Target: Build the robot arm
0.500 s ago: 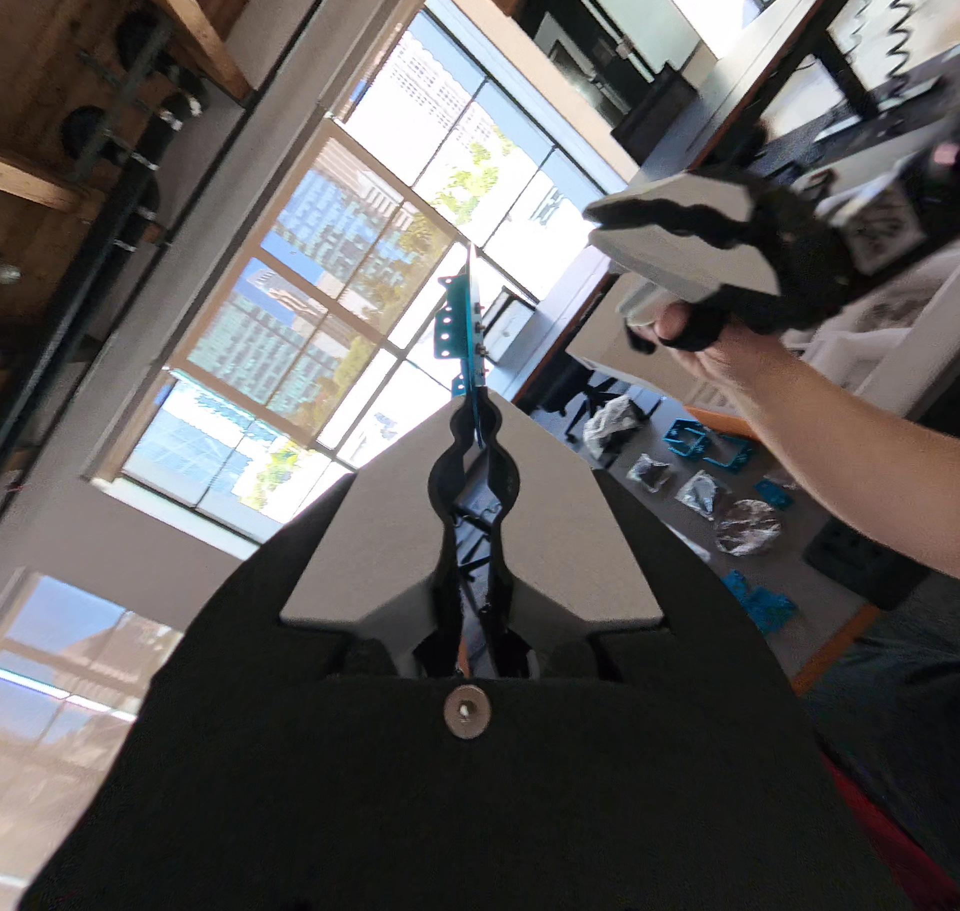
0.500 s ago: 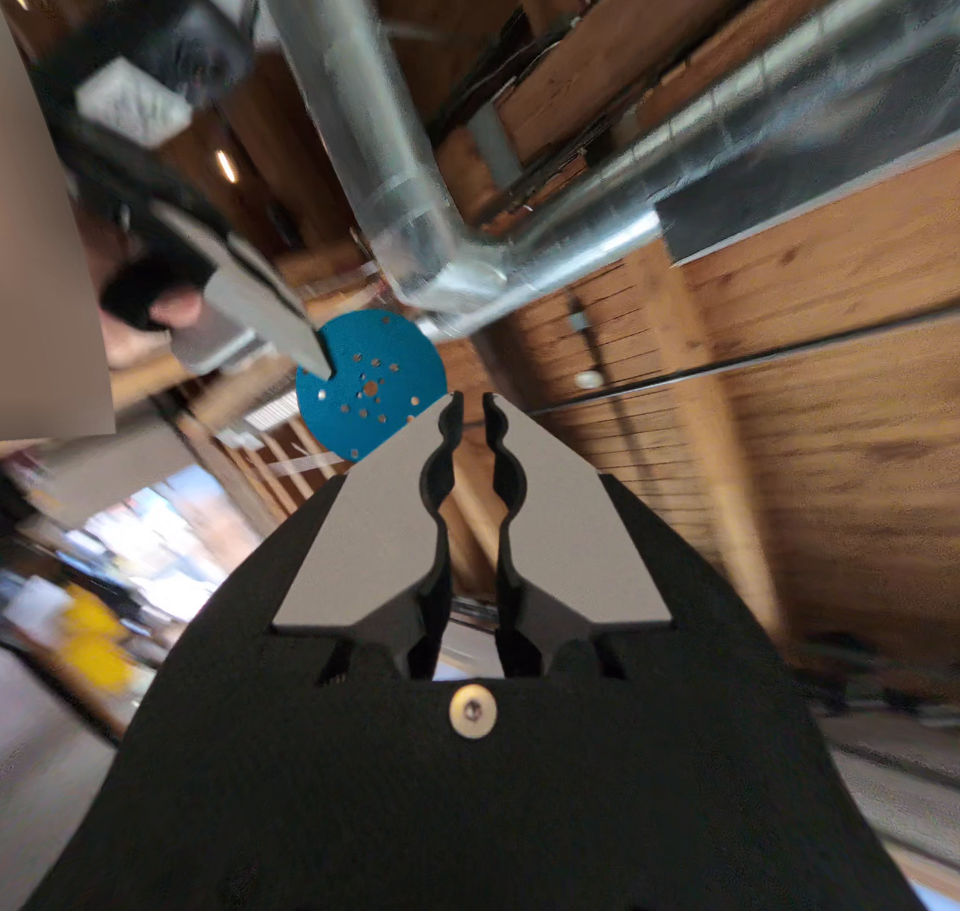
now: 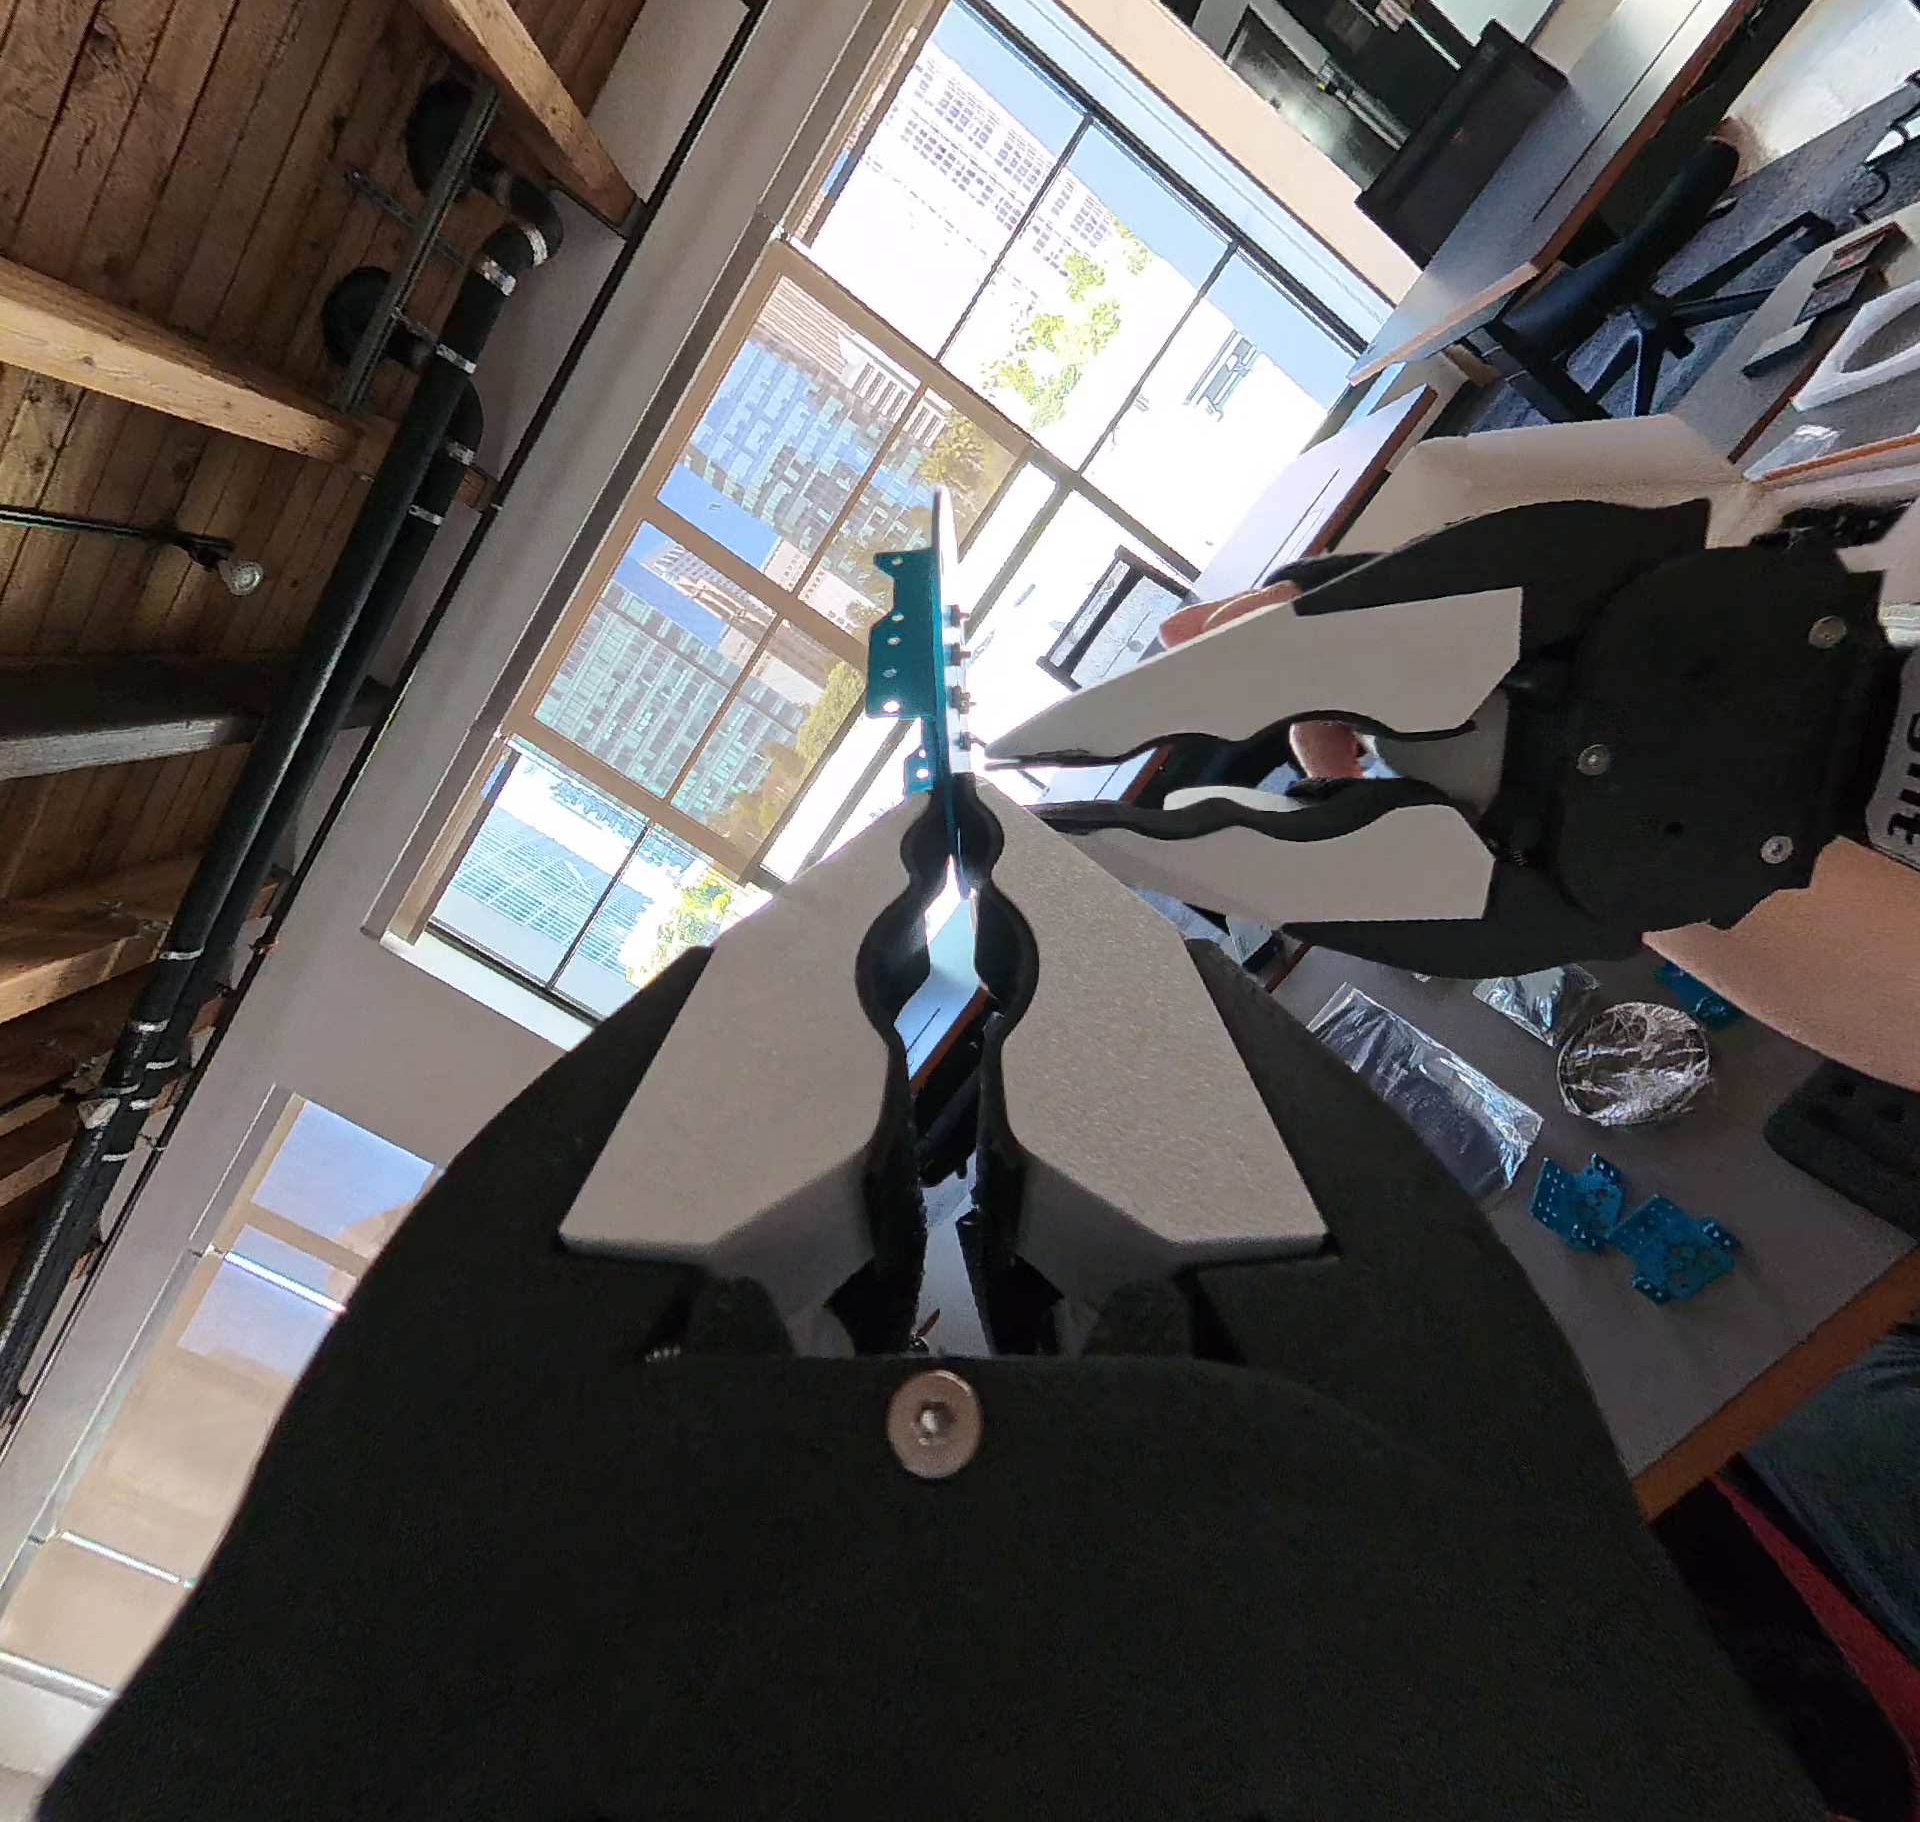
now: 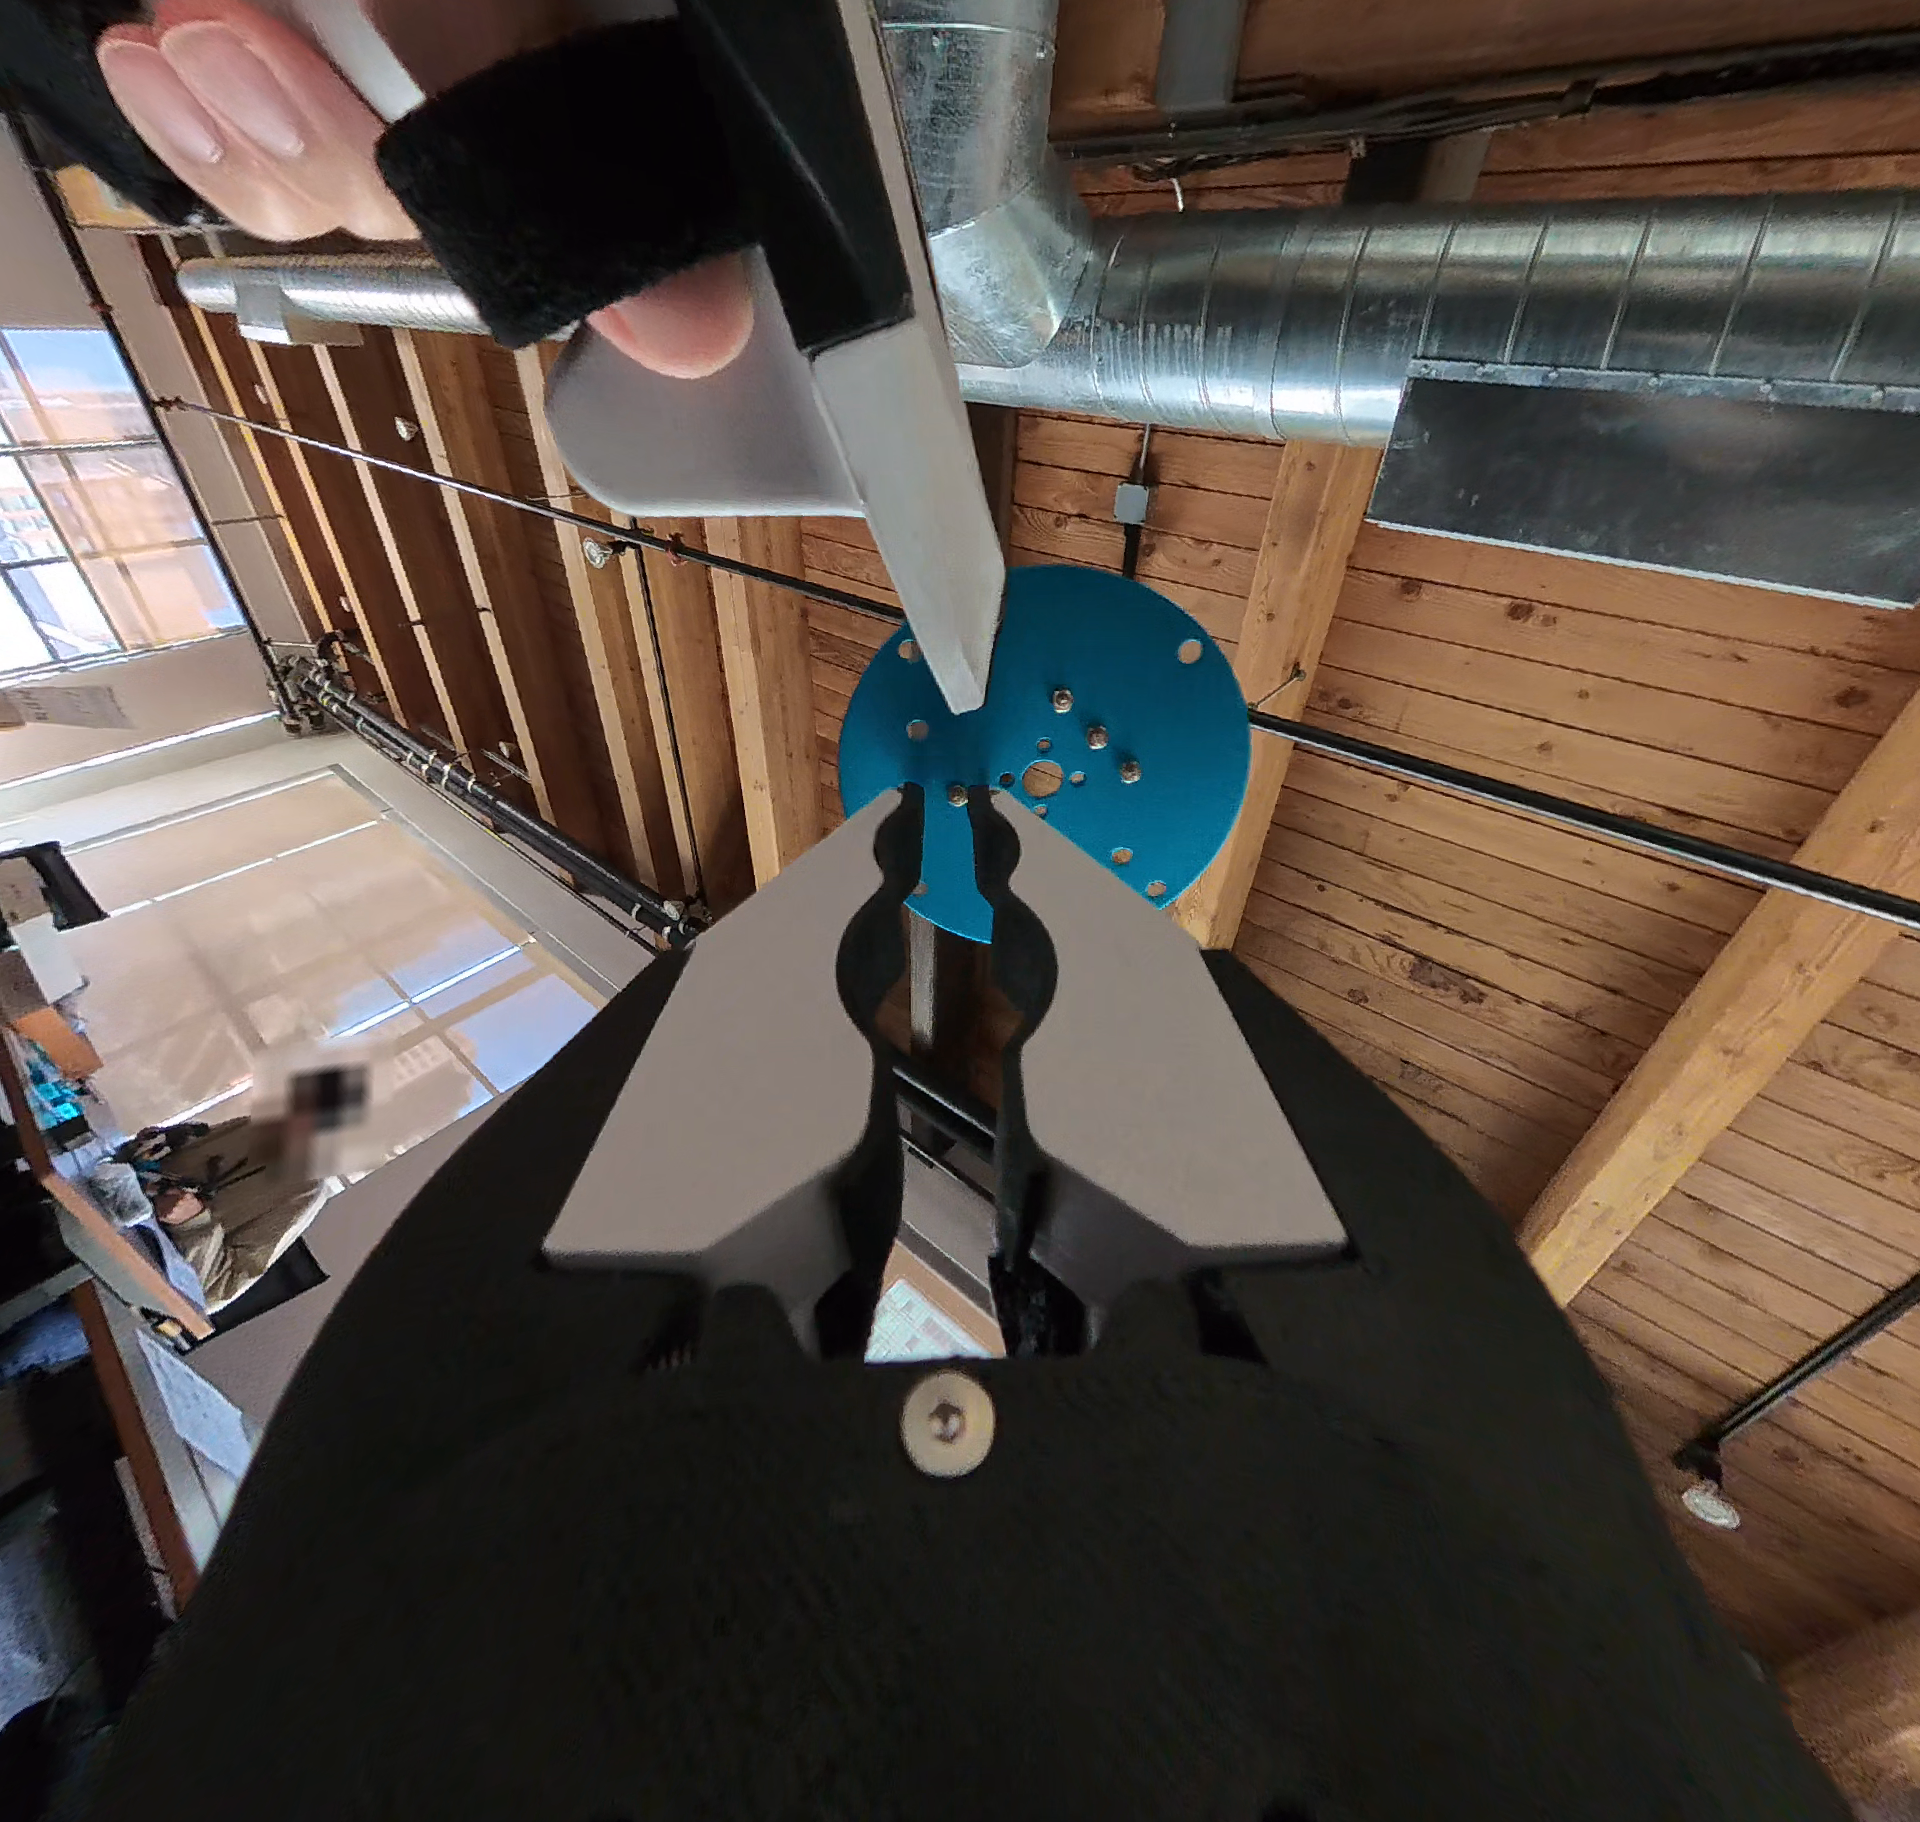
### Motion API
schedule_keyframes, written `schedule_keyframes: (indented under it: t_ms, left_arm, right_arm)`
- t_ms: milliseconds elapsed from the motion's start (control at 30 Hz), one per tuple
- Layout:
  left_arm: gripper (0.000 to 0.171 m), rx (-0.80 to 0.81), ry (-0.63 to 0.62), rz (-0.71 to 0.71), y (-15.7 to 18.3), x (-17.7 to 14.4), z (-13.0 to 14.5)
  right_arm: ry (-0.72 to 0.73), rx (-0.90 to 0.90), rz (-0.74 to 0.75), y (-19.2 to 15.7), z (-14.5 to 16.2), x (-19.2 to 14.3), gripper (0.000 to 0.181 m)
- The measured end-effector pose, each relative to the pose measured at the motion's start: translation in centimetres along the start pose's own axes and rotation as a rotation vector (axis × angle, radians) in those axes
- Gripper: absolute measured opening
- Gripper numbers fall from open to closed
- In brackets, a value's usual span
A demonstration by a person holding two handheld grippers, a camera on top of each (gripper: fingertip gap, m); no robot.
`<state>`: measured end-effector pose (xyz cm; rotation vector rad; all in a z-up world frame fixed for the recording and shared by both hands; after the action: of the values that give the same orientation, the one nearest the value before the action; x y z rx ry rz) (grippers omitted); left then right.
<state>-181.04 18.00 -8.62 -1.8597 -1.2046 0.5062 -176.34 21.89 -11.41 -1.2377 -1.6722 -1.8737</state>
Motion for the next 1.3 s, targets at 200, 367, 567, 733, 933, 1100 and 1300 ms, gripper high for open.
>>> schedule_keyframes:
  t_ms: [200,367,567,733,933,1100,1300]
  left_arm:
    - [0.0,0.026,0.007,-0.005,0.4,0.1,-0.1]
    - [0.0,0.037,0.017,-0.012,0.6,-0.1,-0.4]
    - [0.0,0.034,0.046,-0.017,0.7,-0.4,-1.0]
    - [0.0,0.103,0.121,-0.076,1.2,-0.5,-2.0]
    - [0.0,0.228,0.221,-0.167,2.0,0.2,-3.3]
    - [0.0,0.309,0.261,-0.208,1.6,0.6,-3.5]
    - [0.0,0.303,0.218,-0.233,0.8,0.4,-2.4]
  right_arm:
    - [-0.006,0.059,0.006,0.3,0.0,0.1,0.003]
    - [-0.008,0.059,0.013,0.7,-0.1,0.0,0.003]
    - [0.007,0.098,0.037,1.3,-0.4,-0.1,0.002]
    - [0.113,0.482,0.05,2.5,-0.2,-0.3,0.002]
    - [0.42,1.321,0.022,3.7,0.9,-0.3,0.001]
    - [0.838,2.161,-0.376,3.3,2.0,1.0,0.0]
    - [0.907,2.3,-0.442,0.8,3.8,1.5,0.0]
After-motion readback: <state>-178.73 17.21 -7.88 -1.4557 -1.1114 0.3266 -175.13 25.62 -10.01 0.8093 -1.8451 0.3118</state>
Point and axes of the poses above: each gripper's, where its closed fingertips meet, x out along the fingers, z out of its underside, y = z × x across the jaws, the point moved 5 cm from there along -x, back along the fingers, and after that the axes turned 6 degrees about -y, right-handed, at the moved point
